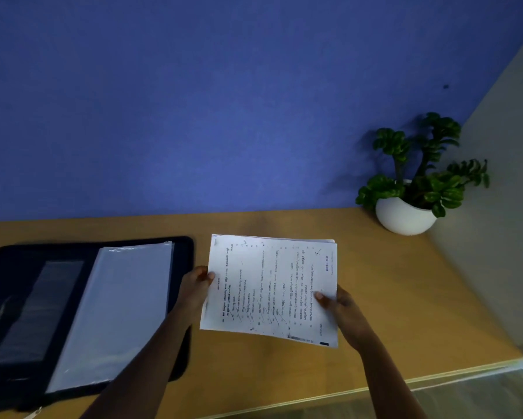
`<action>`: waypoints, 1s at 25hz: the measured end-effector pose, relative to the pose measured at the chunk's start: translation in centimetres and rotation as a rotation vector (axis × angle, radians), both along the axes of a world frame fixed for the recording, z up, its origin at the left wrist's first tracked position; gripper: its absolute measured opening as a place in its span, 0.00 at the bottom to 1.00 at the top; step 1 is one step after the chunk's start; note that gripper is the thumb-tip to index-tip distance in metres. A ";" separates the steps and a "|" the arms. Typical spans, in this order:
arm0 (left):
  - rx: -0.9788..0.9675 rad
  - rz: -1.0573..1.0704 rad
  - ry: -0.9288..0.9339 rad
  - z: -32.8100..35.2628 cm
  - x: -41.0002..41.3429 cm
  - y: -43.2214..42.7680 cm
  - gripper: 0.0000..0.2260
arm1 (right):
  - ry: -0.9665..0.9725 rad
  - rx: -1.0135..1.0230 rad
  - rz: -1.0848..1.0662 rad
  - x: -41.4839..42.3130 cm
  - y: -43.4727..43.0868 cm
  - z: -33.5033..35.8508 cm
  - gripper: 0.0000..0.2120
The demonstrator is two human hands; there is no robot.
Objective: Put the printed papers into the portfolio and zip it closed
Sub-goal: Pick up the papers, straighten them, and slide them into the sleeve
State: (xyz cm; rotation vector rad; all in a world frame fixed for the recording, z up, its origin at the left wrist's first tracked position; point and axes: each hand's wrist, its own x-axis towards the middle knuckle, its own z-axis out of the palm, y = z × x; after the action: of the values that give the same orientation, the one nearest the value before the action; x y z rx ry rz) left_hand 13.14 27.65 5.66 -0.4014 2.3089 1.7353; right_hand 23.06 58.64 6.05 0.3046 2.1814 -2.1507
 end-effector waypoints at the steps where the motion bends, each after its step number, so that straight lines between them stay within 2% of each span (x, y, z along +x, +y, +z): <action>1: -0.005 -0.001 0.018 -0.1 0.2 0.0 0.06 | -0.015 0.037 -0.007 -0.1 0.1 -0.2 0.11; 4: 0.025 0.031 0.082 -0.6 1.0 0.4 0.05 | -0.028 0.058 -0.056 -0.3 0.3 -1.0 0.11; 9: 0.087 0.036 0.182 -1.5 2.0 0.3 0.08 | -0.008 0.000 -0.138 -0.1 0.7 -2.2 0.11; 12: 0.009 -0.021 0.170 -2.6 2.3 -0.5 0.07 | -0.049 -0.017 -0.143 0.3 0.7 -3.3 0.10; 17: -0.077 -0.113 0.202 -3.1 2.5 -0.3 0.05 | -0.008 -0.008 -0.120 0.7 0.8 -4.0 0.15; 25: -0.149 -0.087 0.253 -3.4 2.9 0.0 0.11 | -0.074 0.098 -0.183 1.1 0.4 -5.1 0.11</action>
State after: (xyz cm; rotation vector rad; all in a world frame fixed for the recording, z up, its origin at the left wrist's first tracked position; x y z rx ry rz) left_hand 15.99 27.62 2.26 -0.1086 2.5988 1.6620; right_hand 24.12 59.01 0.95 0.6020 2.3031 -2.0836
